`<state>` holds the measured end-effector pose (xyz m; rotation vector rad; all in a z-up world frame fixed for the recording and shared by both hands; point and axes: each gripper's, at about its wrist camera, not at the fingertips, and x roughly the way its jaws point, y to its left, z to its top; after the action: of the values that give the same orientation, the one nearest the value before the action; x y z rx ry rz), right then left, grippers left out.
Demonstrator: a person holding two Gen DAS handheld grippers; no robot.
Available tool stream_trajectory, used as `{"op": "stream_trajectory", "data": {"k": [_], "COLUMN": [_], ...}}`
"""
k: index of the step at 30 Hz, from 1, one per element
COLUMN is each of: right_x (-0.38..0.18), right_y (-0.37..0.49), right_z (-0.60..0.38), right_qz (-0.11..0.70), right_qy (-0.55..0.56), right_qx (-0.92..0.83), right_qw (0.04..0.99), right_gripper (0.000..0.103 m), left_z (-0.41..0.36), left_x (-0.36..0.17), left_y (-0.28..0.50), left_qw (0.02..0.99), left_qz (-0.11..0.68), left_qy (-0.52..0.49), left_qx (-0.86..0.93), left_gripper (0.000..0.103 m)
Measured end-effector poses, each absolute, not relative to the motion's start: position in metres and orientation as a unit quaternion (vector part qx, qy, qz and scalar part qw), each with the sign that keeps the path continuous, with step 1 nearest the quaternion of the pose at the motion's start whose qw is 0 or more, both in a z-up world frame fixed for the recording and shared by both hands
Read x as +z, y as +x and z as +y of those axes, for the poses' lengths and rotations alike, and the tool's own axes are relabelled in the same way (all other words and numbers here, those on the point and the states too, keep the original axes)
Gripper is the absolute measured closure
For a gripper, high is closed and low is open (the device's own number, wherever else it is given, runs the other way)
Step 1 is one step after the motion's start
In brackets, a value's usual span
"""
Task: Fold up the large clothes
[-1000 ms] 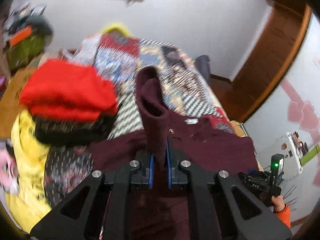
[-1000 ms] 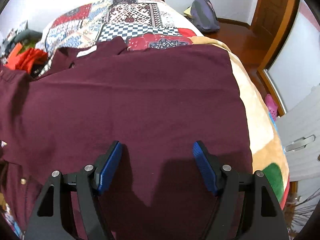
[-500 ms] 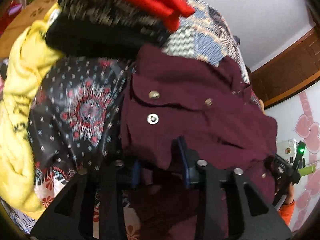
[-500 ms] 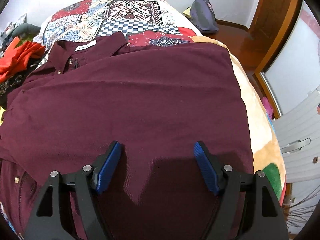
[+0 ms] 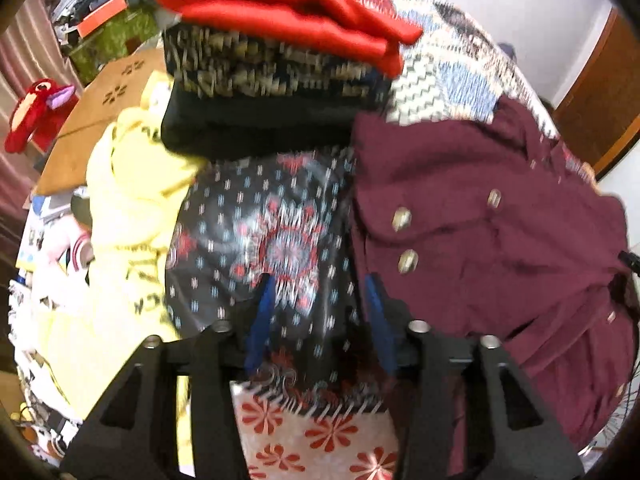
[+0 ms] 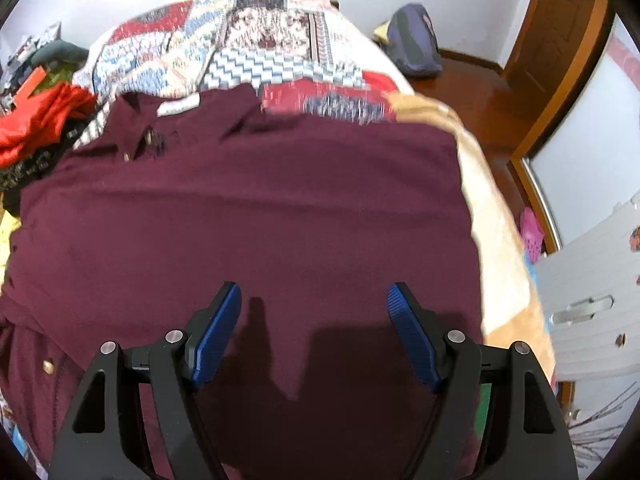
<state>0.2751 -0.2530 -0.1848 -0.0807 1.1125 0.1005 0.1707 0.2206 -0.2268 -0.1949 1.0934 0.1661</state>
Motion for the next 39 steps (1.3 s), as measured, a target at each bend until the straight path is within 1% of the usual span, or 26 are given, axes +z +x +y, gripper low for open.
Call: {"op": "stream_trajectory", "data": {"k": [1, 5, 9, 17, 22, 24, 25, 26, 27, 28, 29, 30, 32, 33, 34, 35, 39], "right_x": [-0.179, -0.158, -0.150, -0.197, -0.222, -0.227, -0.229, -0.230, -0.231, -0.231, -0.230, -0.229, -0.223, -0.221, -0.217, -0.212, -0.190], "right_y": [0.278, 0.290, 0.304, 0.339, 0.361, 0.367, 0.369, 0.371, 0.372, 0.371, 0.370, 0.370, 0.363, 0.364, 0.362, 0.360, 0.357], "right_z": [-0.255, -0.266, -0.287, -0.327, -0.352, -0.359, -0.360, -0.361, -0.359, -0.356, -0.353, -0.351, -0.343, -0.345, -0.345, -0.346, -0.339], "right_qz": [0.521, 0.497, 0.482, 0.532, 0.551, 0.549, 0.544, 0.542, 0.540, 0.538, 0.533, 0.530, 0.519, 0.516, 0.511, 0.505, 0.483], "right_qy": [-0.037, -0.027, 0.001, 0.058, 0.122, 0.154, 0.167, 0.171, 0.174, 0.172, 0.163, 0.155, 0.130, 0.126, 0.124, 0.126, 0.107], "right_qx": [0.048, 0.047, 0.033, 0.003, 0.006, 0.010, 0.014, 0.017, 0.022, 0.021, 0.017, 0.016, 0.010, 0.010, 0.012, 0.013, 0.018], "right_qw": [0.851, 0.866, 0.876, 0.845, 0.825, 0.822, 0.822, 0.822, 0.823, 0.825, 0.830, 0.834, 0.845, 0.847, 0.850, 0.854, 0.869], "right_gripper": [0.030, 0.030, 0.030, 0.030, 0.030, 0.034, 0.044, 0.057, 0.061, 0.062, 0.066, 0.069, 0.080, 0.081, 0.083, 0.085, 0.087], "left_z": [0.220, 0.228, 0.231, 0.225, 0.222, 0.221, 0.221, 0.221, 0.221, 0.221, 0.220, 0.219, 0.212, 0.206, 0.204, 0.200, 0.178], "left_x": [-0.224, -0.214, -0.219, -0.257, -0.283, -0.289, -0.290, -0.290, -0.289, -0.288, -0.287, -0.286, -0.280, -0.274, -0.269, -0.262, -0.224], "left_y": [0.177, 0.205, 0.235, 0.273, 0.294, 0.300, 0.303, 0.305, 0.307, 0.308, 0.309, 0.309, 0.308, 0.307, 0.304, 0.301, 0.291], "left_qw": [0.848, 0.852, 0.847, 0.826, 0.814, 0.813, 0.817, 0.820, 0.822, 0.826, 0.828, 0.828, 0.837, 0.842, 0.846, 0.851, 0.873], "left_qz": [0.515, 0.505, 0.506, 0.534, 0.550, 0.548, 0.543, 0.537, 0.533, 0.525, 0.521, 0.520, 0.516, 0.512, 0.510, 0.505, 0.477], "left_qy": [-0.098, -0.123, -0.157, -0.174, -0.186, -0.194, -0.194, -0.196, -0.199, -0.204, -0.210, -0.209, -0.182, -0.165, -0.153, -0.142, -0.087], "left_qx": [0.076, 0.063, 0.049, 0.036, 0.024, 0.016, 0.017, 0.017, 0.017, 0.014, 0.004, 0.002, 0.018, 0.027, 0.031, 0.033, 0.044], "left_gripper": [0.047, 0.045, 0.042, 0.042, 0.042, 0.042, 0.042, 0.042, 0.043, 0.051, 0.064, 0.067, 0.078, 0.081, 0.089, 0.093, 0.097]}}
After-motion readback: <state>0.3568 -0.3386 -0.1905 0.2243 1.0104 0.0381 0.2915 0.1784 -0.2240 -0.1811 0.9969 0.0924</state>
